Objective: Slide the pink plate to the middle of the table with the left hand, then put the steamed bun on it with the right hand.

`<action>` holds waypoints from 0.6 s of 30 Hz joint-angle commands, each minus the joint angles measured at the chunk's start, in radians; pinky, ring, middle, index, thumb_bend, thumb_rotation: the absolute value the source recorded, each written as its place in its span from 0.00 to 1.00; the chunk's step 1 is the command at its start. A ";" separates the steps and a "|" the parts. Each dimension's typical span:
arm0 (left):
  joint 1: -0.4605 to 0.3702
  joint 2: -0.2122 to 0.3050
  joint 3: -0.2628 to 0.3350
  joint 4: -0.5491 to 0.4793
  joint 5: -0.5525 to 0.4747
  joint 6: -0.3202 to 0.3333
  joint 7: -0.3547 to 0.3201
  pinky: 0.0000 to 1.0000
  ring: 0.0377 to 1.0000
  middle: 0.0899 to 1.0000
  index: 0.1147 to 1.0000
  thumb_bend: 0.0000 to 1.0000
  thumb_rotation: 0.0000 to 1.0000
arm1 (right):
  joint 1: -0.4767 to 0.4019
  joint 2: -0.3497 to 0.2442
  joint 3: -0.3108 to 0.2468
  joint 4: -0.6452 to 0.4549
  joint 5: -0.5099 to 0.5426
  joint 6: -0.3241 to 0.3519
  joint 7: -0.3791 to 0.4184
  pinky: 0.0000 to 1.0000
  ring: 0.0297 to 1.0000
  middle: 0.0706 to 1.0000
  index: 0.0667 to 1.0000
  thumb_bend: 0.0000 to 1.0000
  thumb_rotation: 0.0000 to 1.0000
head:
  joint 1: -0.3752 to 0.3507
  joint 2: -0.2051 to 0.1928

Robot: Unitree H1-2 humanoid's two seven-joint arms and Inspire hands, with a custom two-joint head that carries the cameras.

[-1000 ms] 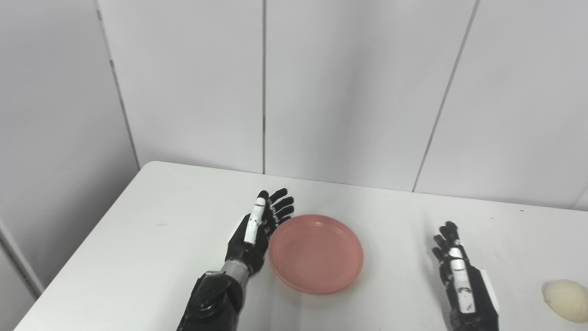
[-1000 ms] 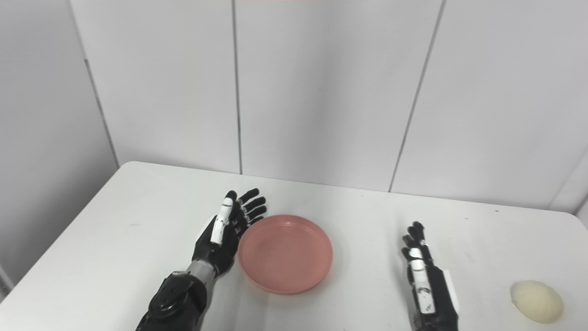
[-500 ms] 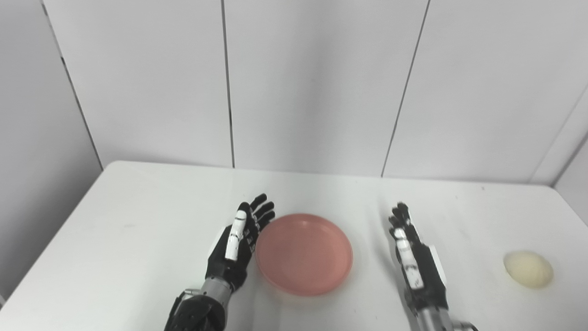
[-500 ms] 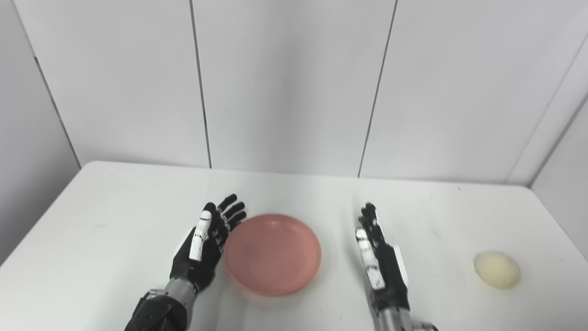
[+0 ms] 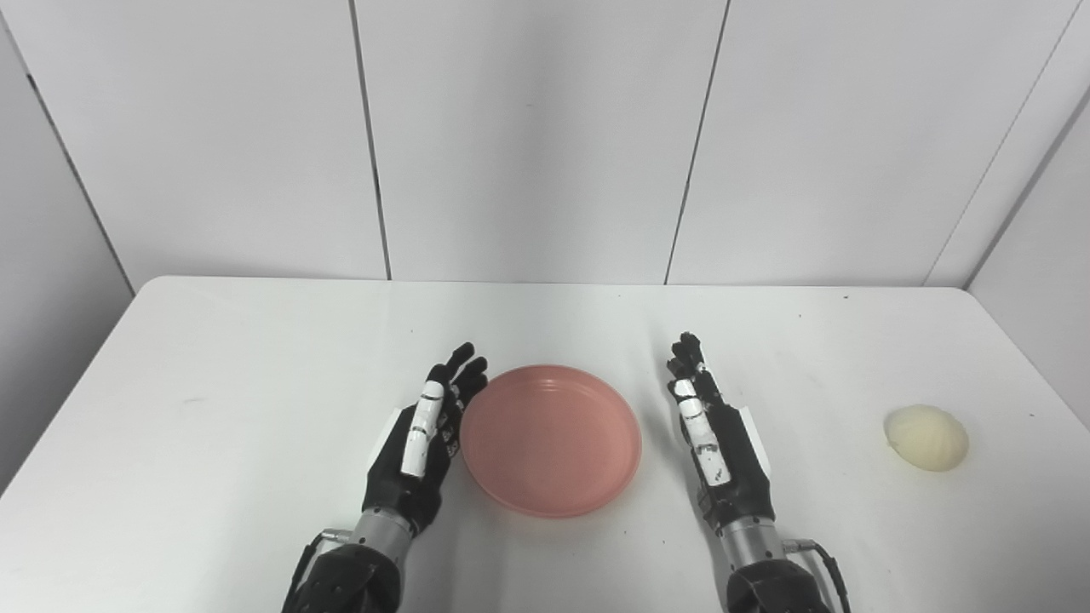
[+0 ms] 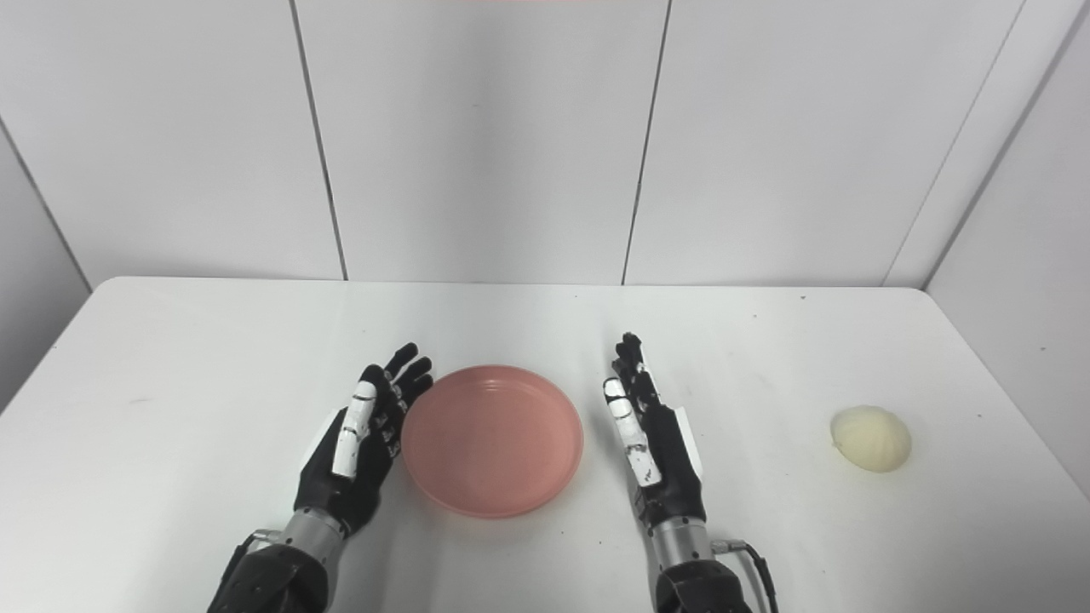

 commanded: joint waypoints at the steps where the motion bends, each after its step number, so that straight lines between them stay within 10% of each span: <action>1: -0.001 -0.007 -0.003 0.016 0.005 -0.003 -0.011 1.00 0.97 0.95 0.92 0.53 1.00 | -0.007 0.005 0.001 -0.025 0.018 0.012 0.006 1.00 0.99 0.98 0.98 0.71 0.86 | 0.003 0.002; 18: -0.006 0.008 -0.012 0.014 0.029 0.012 -0.006 1.00 0.99 0.98 0.96 0.53 1.00 | -0.006 0.000 0.008 -0.036 0.005 0.023 0.001 1.00 0.99 0.98 0.98 0.69 0.86 | 0.001 0.002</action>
